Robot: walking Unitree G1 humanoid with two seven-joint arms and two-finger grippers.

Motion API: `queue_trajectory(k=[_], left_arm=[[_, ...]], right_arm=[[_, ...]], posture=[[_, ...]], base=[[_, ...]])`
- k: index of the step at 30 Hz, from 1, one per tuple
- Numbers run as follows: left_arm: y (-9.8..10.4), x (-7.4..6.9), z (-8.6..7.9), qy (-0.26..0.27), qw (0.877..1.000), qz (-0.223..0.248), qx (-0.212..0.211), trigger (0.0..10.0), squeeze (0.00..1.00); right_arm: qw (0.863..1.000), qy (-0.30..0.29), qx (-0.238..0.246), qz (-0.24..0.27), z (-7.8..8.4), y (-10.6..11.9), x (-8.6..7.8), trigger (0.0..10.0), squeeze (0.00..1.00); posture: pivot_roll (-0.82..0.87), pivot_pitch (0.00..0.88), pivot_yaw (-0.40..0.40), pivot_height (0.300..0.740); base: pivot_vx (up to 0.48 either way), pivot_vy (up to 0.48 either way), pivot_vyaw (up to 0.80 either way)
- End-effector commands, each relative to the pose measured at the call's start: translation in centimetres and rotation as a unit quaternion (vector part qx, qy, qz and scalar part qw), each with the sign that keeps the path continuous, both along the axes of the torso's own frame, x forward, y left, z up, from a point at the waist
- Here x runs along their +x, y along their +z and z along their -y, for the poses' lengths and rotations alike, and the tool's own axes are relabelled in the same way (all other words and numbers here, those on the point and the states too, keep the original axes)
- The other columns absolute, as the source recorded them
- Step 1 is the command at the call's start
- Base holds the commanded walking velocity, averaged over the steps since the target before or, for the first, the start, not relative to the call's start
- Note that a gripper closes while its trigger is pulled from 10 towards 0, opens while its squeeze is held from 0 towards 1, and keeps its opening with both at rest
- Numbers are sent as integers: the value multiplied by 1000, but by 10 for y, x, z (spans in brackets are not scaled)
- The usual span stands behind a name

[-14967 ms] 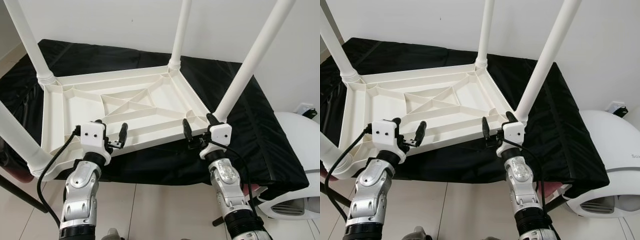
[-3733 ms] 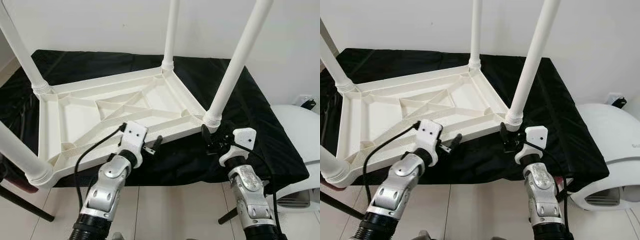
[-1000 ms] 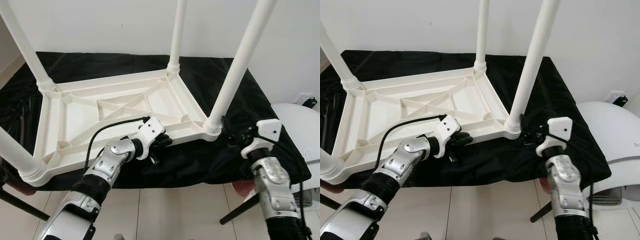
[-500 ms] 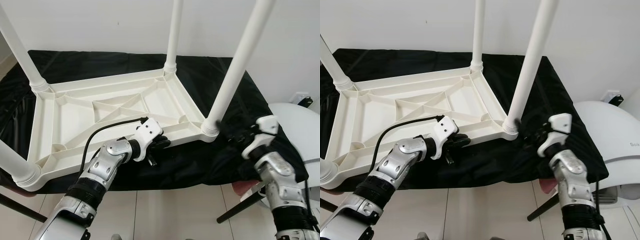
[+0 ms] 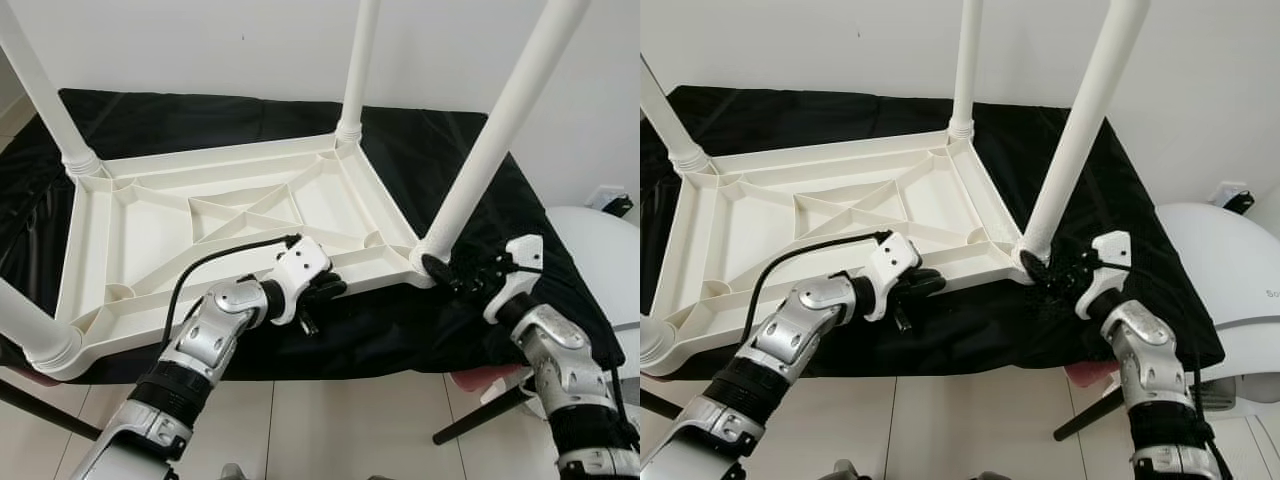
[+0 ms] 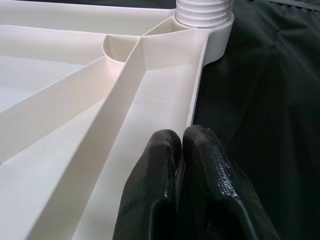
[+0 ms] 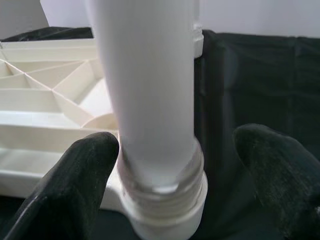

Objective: Building children table

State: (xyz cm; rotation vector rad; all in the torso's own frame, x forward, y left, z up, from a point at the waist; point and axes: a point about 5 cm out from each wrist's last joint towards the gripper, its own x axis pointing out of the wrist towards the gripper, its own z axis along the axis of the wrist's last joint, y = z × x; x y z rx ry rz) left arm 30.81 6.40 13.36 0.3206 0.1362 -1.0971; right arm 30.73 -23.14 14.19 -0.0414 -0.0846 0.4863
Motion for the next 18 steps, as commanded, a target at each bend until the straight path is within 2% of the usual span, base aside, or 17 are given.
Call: queue_trajectory(k=[1,15,16,18], left_arm=[[-10,-7,3,-17,999,-24,13,10000,0],[-8,-10,5,-16,999,-25,15,10000,0],[-7,-10,6,-17,999,-25,14,10000,0],[-7,-11,6,-17,999,-25,13,10000,0]], right_arm=[[1000,5,-4,2,4,2,3,10000,0],[998,62,-16,5,-6,9,22,10000,0],[998,66,-18,5,-6,9,23,7686,0],[998,67,-19,5,-6,9,24,7686,0]], posture=[[-46,38,-51,740],[-41,32,-51,740],[-40,31,-51,740],[-40,31,-51,740]], base=[[0,0,0],[0,0,0],[0,0,0],[0,0,0]])
